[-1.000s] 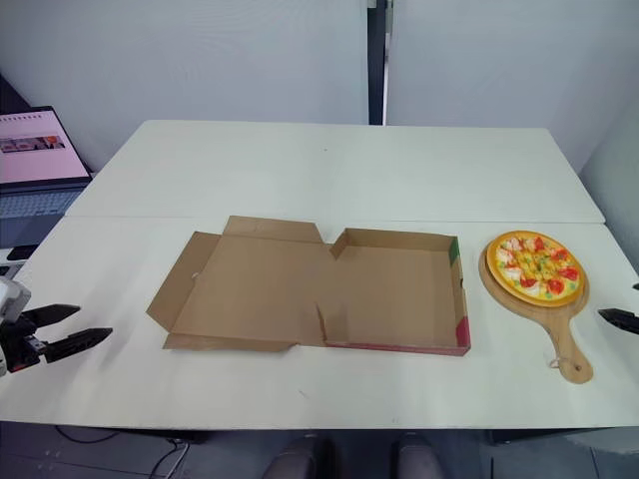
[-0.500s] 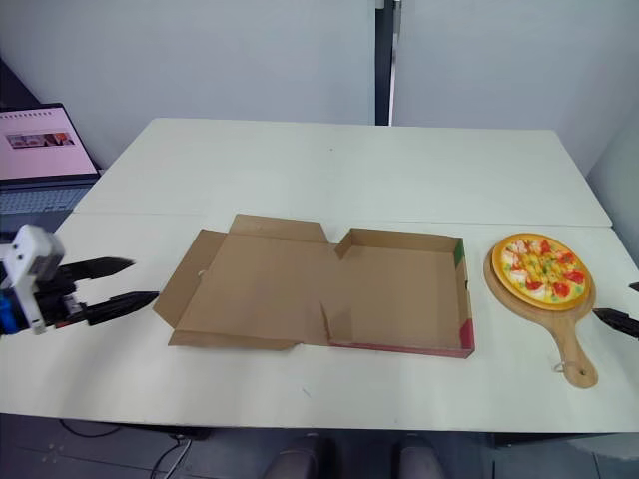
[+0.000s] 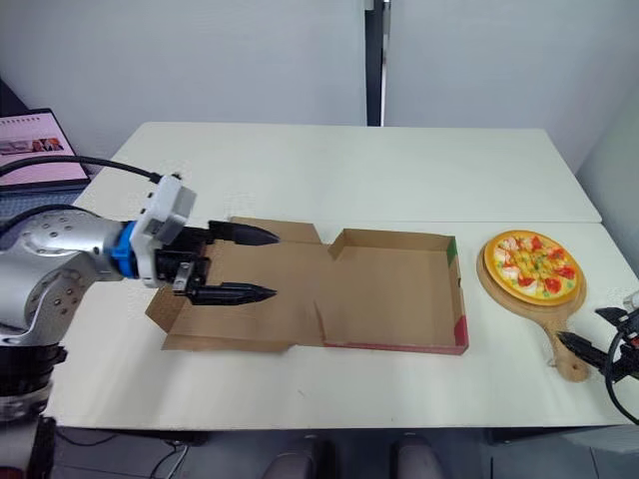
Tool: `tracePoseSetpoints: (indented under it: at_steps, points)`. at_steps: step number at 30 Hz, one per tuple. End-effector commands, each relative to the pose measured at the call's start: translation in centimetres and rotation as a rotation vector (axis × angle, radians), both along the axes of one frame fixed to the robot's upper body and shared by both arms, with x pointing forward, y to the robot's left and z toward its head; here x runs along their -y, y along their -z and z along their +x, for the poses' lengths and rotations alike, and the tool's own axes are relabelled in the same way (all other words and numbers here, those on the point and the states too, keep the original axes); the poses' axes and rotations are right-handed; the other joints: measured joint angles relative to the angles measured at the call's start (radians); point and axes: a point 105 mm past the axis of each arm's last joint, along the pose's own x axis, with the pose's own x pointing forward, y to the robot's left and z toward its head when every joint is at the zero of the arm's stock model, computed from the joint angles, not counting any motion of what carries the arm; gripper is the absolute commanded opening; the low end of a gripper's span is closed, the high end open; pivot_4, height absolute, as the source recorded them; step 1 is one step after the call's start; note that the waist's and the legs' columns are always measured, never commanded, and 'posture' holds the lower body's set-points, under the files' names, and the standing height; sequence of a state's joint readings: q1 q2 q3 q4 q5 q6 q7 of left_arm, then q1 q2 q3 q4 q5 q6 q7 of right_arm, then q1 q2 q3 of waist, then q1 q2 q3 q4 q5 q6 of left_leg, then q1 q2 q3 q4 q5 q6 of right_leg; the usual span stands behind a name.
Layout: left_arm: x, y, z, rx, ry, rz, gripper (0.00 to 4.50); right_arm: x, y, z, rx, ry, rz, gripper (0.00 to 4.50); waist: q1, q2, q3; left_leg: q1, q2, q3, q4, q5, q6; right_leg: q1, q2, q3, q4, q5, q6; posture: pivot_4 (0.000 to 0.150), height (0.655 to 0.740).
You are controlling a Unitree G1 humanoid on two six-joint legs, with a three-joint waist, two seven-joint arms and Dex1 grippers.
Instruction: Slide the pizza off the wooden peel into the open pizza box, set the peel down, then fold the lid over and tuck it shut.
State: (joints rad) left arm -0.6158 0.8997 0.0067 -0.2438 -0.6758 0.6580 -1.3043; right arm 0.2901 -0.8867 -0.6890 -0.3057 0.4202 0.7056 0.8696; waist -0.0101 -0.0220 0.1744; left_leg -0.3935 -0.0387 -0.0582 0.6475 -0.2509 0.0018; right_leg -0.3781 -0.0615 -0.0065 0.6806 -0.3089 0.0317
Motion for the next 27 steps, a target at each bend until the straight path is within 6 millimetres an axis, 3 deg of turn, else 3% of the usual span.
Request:
tracePoseSetpoints:
  at_steps: [1, 7, 15, 27]
  points:
    - [1.8, -1.4, -0.9, 0.028, 0.081, -0.025, 4.5, 0.6, -0.3, 0.4, 0.024, 0.084, -0.038, 4.45, 0.002, 0.0, 0.0, 0.0, 0.0, 0.0, 0.0, 0.0, 0.0, 0.0, 0.0, 0.0, 0.0, 0.0, 0.0, 0.15, 0.74]
    - [3.1, -1.2, -1.7, 0.032, 0.152, 0.001, 4.5, 1.3, 1.0, 0.6, -0.022, 0.158, -0.001, 4.45, 0.004, 0.0, 0.0, 0.0, 0.0, -0.001, 0.0, 0.0, 0.0, 0.001, 0.003, 0.0, 0.0, 0.0, 0.0, 0.15, 0.74]
    - [3.1, -0.1, -2.4, 0.01, 0.195, 0.06, 4.5, 1.9, 3.4, 2.1, -0.102, 0.177, 0.041, 4.45, 0.004, 0.0, 0.0, 0.002, 0.0, -0.001, 0.001, 0.0, 0.0, 0.002, 0.003, 0.0, 0.0, 0.0, 0.0, 0.15, 0.74]
    - [4.3, -1.3, -2.2, 0.069, 0.214, -0.009, 4.5, 1.4, 6.0, 3.6, -0.193, 0.164, 0.08, 4.45, 0.005, -0.001, 0.0, 0.002, 0.0, -0.002, 0.002, 0.0, 0.0, 0.005, 0.004, 0.0, -0.001, 0.0, 0.0, 0.15, 0.74]
